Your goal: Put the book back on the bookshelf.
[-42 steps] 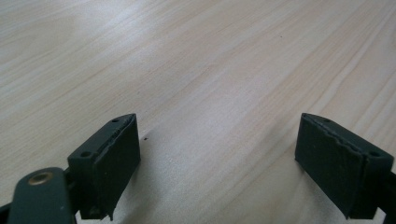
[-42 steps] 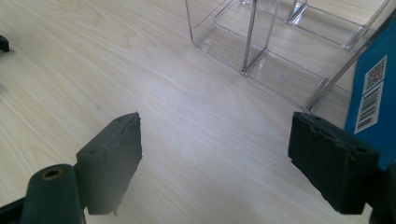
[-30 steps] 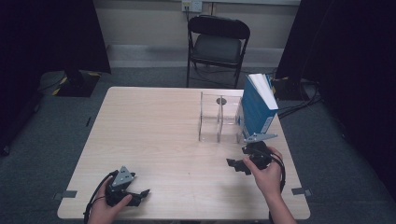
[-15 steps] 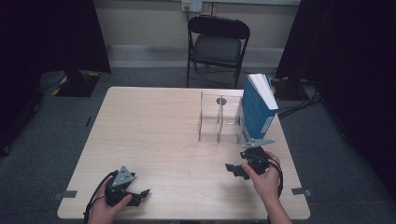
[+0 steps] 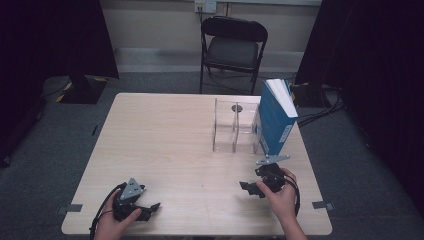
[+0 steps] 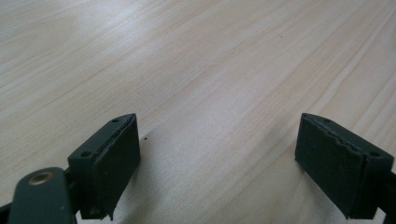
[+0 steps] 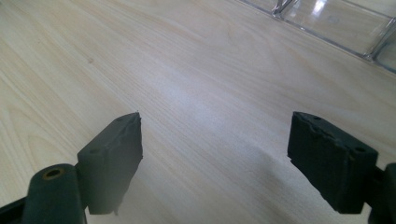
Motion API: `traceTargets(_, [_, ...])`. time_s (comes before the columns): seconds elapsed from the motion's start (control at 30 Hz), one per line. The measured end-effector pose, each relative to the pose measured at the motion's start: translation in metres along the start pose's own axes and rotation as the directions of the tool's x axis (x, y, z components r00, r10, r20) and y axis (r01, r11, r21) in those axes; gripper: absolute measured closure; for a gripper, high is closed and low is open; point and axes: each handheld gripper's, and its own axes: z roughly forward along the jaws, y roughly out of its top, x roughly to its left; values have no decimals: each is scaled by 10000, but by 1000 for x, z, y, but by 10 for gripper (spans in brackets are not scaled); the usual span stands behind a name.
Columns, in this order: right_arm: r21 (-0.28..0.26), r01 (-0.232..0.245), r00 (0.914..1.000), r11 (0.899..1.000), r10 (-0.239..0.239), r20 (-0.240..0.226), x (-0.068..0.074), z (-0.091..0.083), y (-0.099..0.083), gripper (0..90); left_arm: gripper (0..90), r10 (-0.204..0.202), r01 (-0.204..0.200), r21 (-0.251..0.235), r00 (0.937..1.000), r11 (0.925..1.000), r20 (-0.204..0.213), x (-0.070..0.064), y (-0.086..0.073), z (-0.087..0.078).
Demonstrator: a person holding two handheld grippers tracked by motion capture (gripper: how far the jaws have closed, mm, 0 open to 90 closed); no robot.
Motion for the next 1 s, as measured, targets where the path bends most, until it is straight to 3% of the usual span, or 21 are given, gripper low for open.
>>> traceTargets(0.2, [104,37,9999,9999,-35,-127,1,8,-7,178,137,-19,19,0,10000,10000,7,0,0,0])
traceTargets(0.53, [253,328,9994,9991,-330,76,3,13,-16,184,137,-5,5,1,10000,10000,1,0,0,0])
traceTargets(0.67, [280,1030,9939,9943,-1041,374,7,16,-21,193,137,-3,3,2,10000,10000,-4,0,0,0])
traceTargets(0.73, [438,1022,9942,9938,-1035,288,7,19,-24,187,137,-17,17,2,10000,10000,1,0,0,0])
traceTargets(1.0, [71,1284,9903,9917,-1286,529,8,21,-31,167,137,-11,11,-13,10000,10000,-12,0,0,0])
